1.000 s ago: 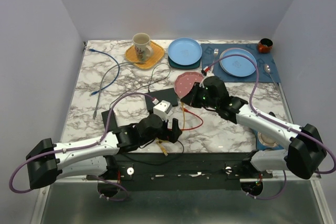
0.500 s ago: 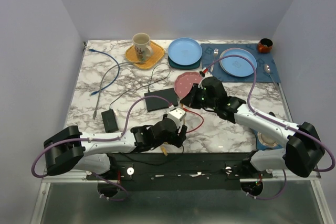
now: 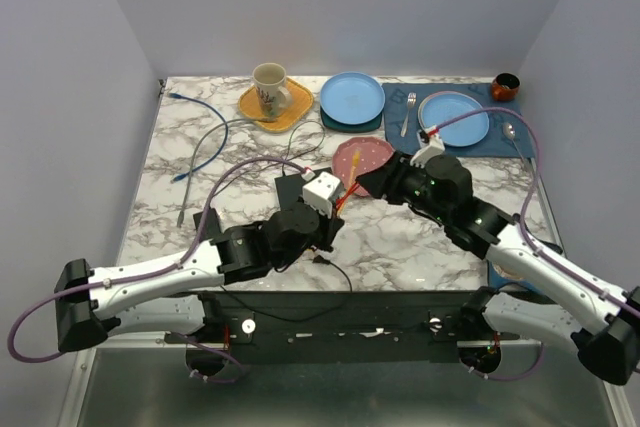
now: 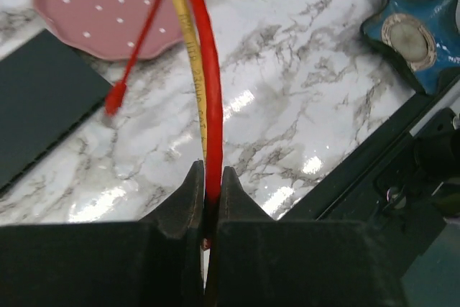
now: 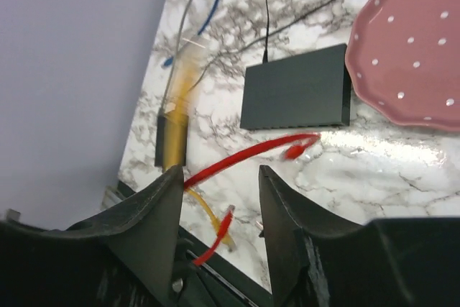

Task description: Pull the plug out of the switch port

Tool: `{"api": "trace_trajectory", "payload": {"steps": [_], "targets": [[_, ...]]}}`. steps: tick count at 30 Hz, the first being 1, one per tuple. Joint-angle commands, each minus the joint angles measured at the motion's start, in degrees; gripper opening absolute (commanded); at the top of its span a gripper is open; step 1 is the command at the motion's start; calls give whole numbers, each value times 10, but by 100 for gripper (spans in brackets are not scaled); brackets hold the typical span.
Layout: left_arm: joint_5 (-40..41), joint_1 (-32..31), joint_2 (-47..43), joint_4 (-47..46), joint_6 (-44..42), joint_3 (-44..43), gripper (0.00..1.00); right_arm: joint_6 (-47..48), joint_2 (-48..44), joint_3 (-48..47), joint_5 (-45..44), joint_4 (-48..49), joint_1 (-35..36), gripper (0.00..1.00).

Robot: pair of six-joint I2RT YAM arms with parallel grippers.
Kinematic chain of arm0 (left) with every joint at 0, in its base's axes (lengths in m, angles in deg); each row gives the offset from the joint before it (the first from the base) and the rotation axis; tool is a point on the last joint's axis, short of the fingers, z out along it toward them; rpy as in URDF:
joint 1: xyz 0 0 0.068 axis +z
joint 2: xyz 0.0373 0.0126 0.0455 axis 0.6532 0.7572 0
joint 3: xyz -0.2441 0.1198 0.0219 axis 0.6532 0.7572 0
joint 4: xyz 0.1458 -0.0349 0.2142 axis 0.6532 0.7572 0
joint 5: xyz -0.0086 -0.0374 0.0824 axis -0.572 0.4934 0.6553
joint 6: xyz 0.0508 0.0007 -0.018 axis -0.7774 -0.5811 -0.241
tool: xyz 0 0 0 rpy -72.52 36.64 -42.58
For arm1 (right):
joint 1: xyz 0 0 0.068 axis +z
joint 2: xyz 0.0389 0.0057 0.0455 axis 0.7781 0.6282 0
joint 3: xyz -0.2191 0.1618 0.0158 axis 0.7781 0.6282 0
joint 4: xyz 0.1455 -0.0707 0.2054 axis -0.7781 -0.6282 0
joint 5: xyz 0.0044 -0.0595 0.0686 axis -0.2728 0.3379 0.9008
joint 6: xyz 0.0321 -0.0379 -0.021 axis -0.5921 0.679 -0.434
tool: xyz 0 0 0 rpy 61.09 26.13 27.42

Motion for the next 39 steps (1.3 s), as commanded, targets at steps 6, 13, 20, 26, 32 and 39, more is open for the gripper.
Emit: {"api": "trace_trajectory", "payload": {"steps": [6,13,20,26,32,39], "targets": [[179,190,-62,213,37,-163,0,-30,-92,94,-93,-38,2,54],[185,461,22,235,38,-289,0,-41,-70,110,-65,-25,2,52],[83,675,277,283,58,-490,4,-15,-55,116,-42,-20,2,51],[2,720,502,396,130,-687,94,13,-41,109,-34,-21,3,51],[7,692,413,307,142,-567,99,31,-30,108,-34,-10,2,51],[-24,540,172,116,177,-204,93,50,97,36,16,14,3,43]]}}
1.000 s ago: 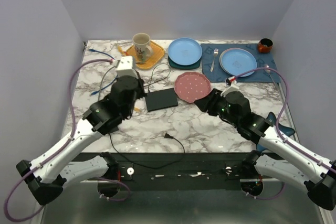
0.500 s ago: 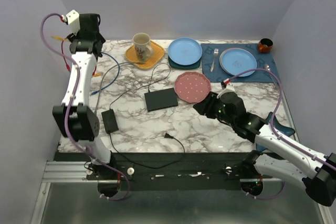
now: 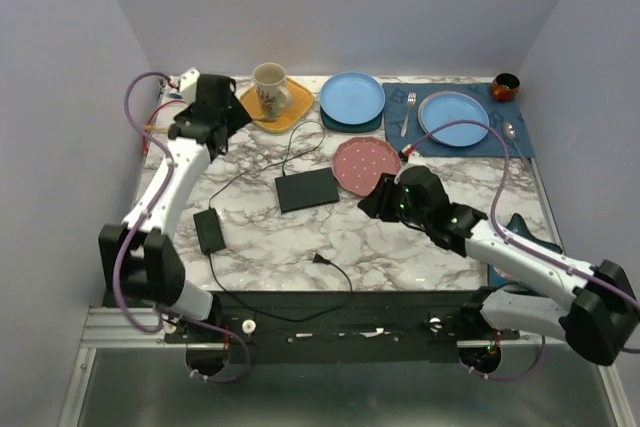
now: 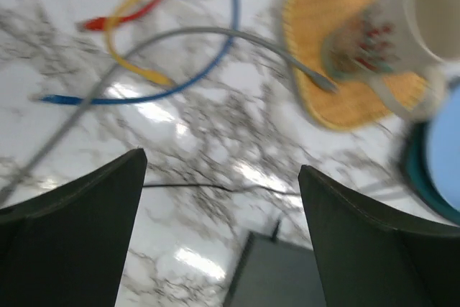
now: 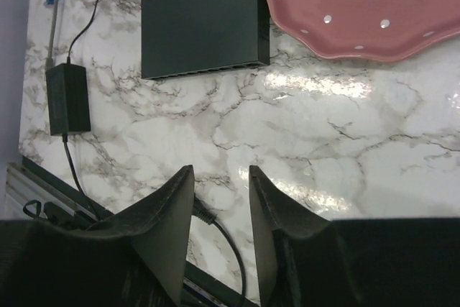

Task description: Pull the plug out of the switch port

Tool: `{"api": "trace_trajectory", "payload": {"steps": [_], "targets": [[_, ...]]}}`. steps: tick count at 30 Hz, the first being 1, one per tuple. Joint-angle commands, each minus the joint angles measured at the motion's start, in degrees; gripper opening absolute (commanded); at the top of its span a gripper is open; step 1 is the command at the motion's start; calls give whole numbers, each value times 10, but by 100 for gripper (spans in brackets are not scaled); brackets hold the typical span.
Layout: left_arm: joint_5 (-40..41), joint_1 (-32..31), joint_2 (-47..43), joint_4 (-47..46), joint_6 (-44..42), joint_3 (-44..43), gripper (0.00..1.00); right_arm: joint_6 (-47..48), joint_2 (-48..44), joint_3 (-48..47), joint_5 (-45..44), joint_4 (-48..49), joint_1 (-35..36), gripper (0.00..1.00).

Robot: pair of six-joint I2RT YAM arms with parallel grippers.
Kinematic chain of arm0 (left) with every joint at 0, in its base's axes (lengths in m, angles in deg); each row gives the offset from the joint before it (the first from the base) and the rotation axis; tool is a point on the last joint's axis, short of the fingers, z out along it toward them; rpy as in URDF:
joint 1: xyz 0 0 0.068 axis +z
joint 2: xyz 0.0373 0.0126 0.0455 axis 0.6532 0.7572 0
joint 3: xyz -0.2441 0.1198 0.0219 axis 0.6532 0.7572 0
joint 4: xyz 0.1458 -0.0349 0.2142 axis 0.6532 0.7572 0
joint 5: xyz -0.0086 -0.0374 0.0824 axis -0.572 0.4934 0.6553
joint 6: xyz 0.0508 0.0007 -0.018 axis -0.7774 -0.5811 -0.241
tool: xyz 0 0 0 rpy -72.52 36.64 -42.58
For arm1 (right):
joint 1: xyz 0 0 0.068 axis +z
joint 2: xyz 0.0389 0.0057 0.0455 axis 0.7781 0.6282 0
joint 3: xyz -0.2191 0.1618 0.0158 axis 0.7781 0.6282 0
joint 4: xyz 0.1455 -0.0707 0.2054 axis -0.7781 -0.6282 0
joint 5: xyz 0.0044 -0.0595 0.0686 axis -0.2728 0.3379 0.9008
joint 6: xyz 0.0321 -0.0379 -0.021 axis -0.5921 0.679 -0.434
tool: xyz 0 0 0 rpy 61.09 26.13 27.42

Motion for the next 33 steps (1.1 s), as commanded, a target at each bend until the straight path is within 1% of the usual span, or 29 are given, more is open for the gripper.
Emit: {"api": "trace_trajectory", "payload": {"steps": [1,2,3,4,5,6,7,8,9,10,11,12,14,15,16,18,20,21,22,28,33], "targets": [[-31,-99,-151,-162,54,200,90,24,75,-69,36,23,3,42],[-35,-128,-166,-173,63,227,89,29,87,-78,33,27,2,41],[-32,-142,-187,-178,66,249,85,29,98,-88,27,32,2,40],[-20,-158,-198,-180,83,280,85,37,129,-119,28,34,1,39],[-13,-190,-207,-184,88,296,84,51,146,-137,22,34,1,38],[11,-203,-222,-183,97,308,83,59,171,-159,17,34,1,35],[23,-215,-229,-181,115,331,81,65,215,-181,18,29,1,31],[33,-226,-236,-182,125,343,79,74,239,-226,13,23,1,27],[46,-230,-244,-182,133,354,69,76,261,-245,15,12,1,16],[54,-231,-247,-178,143,374,61,78,281,-261,18,5,1,11],[62,-231,-248,-171,174,383,50,80,316,-280,24,-3,1,6],[68,-229,-245,-166,182,387,39,80,328,-300,28,-11,1,3],[69,-229,-233,-160,179,387,28,79,362,-310,20,-11,1,2],[64,-228,-217,-158,178,385,21,81,375,-325,19,-12,1,2],[61,-228,-208,-147,182,379,19,86,386,-336,17,-12,1,2],[49,-228,-182,-145,186,374,9,99,430,-368,15,-27,0,2],[31,-228,-171,-142,195,378,5,111,464,-427,7,-48,1,2],[25,-228,-167,-143,200,383,1,113,493,-445,5,-67,0,2],[17,-228,-167,-155,208,397,1,115,510,-478,5,-76,-1,2],[-24,-229,-165,-202,231,458,0,124,584,-535,-11,-96,-8,1],[-53,-229,-146,-215,246,474,0,126,633,-592,-6,-132,-14,1]]}}
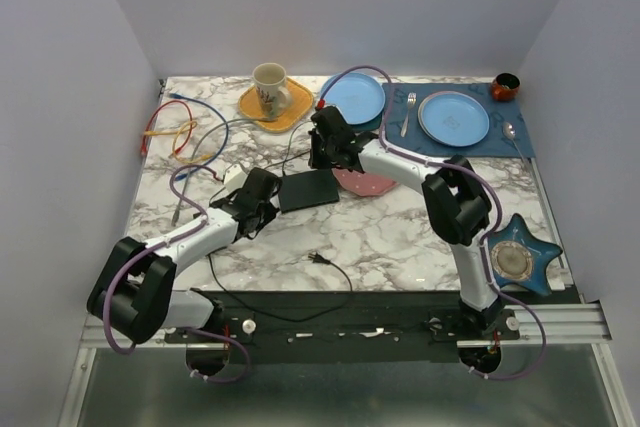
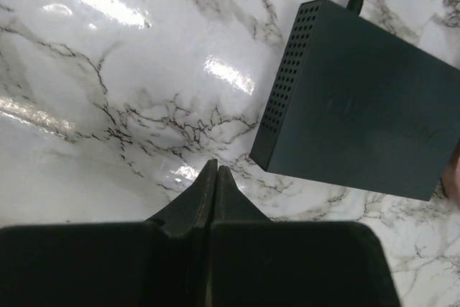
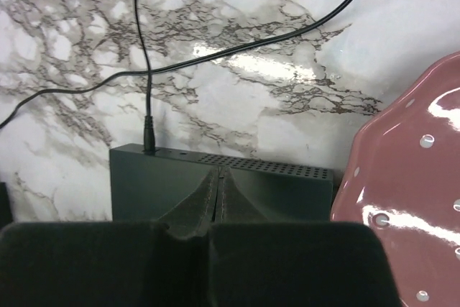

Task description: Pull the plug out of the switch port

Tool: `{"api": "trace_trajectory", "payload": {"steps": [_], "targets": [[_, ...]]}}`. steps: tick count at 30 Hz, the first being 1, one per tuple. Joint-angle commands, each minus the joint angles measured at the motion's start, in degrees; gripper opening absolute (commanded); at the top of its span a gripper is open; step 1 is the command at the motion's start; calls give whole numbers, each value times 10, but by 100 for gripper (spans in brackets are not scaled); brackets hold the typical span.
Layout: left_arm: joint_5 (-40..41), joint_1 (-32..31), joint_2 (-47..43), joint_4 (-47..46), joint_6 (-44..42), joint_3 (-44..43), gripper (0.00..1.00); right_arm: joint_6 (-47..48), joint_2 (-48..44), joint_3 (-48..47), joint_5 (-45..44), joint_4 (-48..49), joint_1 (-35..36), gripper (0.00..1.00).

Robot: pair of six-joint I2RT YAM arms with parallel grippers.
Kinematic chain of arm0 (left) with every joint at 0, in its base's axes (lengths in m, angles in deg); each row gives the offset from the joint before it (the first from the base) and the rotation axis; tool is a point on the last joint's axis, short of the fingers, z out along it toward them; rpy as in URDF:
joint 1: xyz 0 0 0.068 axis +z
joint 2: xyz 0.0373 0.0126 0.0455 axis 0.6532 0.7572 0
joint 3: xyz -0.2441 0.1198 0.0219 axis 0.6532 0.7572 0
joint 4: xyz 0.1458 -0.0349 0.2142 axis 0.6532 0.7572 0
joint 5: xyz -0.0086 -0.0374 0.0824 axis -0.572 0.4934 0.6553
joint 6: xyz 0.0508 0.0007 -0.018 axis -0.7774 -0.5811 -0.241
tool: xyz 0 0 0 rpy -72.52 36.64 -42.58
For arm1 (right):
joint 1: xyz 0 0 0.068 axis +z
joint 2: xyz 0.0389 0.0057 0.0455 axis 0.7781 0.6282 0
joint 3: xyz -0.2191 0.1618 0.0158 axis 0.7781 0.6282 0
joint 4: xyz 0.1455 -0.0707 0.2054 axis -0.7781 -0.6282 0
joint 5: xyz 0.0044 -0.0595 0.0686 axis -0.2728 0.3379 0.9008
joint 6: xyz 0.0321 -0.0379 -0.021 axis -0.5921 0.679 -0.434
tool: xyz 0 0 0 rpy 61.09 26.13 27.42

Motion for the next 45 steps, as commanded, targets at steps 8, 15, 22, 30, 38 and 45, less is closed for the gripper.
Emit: {"api": "trace_trajectory", "payload": {"steps": [8,15,22,30,38,45], "targets": [[-88,-2,41,-89,44,50,0,-9,44,11,23,-46,-2,1],[-131,-6,85,-139,60,66,0,-34,-9,102,35,-15,30,1],[-106,-7,63,-124,62,72,0,-62,-75,172,34,-4,72,1],[-85,-6,43,-69,41,19,0,-107,-126,226,53,17,128,1],[-49,14,50,-18,-3,-54,0,-133,-126,210,62,18,165,1],[11,45,35,61,-63,-135,0,-102,-185,203,-18,-7,165,1]]}}
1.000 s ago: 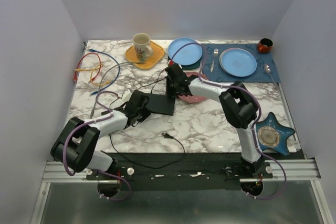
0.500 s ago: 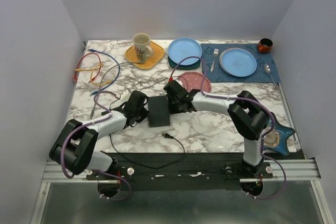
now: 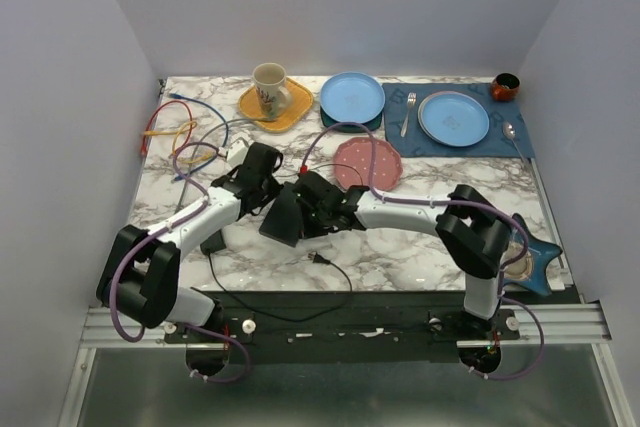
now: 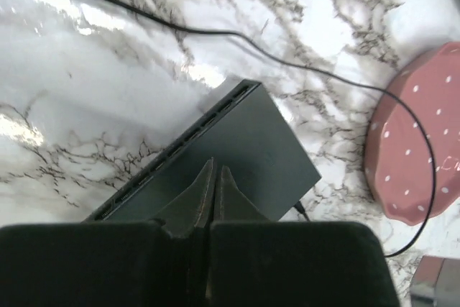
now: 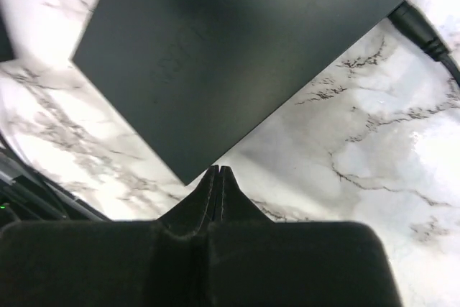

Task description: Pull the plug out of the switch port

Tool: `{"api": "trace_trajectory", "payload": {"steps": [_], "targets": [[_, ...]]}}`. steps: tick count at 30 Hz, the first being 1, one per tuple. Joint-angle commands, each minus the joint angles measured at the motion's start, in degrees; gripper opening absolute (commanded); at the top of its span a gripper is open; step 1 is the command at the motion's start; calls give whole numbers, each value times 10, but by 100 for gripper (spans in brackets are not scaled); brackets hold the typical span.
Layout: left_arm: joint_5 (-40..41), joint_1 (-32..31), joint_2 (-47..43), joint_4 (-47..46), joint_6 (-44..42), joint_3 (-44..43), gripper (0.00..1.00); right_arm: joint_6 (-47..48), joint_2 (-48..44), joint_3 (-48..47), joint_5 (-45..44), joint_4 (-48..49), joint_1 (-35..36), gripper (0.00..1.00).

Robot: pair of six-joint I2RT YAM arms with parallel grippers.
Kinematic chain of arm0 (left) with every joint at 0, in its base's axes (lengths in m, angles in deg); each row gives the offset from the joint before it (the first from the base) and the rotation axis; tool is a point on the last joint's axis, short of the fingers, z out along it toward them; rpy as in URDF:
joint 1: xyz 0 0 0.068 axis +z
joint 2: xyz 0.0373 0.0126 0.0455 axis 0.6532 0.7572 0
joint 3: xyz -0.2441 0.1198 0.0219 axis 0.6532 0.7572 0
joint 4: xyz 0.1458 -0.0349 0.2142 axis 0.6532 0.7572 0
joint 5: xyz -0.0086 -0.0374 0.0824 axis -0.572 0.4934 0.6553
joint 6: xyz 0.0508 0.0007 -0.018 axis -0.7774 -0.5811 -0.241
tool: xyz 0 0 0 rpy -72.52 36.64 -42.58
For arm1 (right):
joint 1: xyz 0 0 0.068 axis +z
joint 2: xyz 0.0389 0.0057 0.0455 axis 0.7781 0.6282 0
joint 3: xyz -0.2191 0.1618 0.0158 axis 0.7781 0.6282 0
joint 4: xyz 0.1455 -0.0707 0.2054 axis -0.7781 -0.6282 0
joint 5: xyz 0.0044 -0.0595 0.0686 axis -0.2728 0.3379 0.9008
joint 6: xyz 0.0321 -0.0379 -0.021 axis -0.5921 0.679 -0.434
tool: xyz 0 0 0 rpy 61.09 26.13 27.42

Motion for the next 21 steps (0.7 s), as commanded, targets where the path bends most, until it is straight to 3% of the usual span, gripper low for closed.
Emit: {"api": "trace_trajectory", "payload": {"steps": [1,3,7,8,11,13,16,21], "targets": [[52,22,-29,55,-54,-41,0,25,-77,-8,-62,9,1,2],[52,22,-48,59,-60,-38,1,63,-103,-6,-101,-3,0,7],[25,21,-105,54,-42,22,2,127,-113,-10,-169,-31,-4,34],[6,19,-115,42,-34,38,3,136,-110,-11,-176,-34,-8,35],[-28,8,-144,9,-1,105,3,154,-88,-12,-188,-42,-35,32],[-49,-16,-158,-9,21,152,0,154,-73,-15,-183,-42,-59,25],[-58,-54,-158,-39,55,190,0,155,-40,-30,-189,-41,-81,17],[-52,-68,-156,-48,60,205,0,154,21,-65,-196,-43,-94,14]]}}
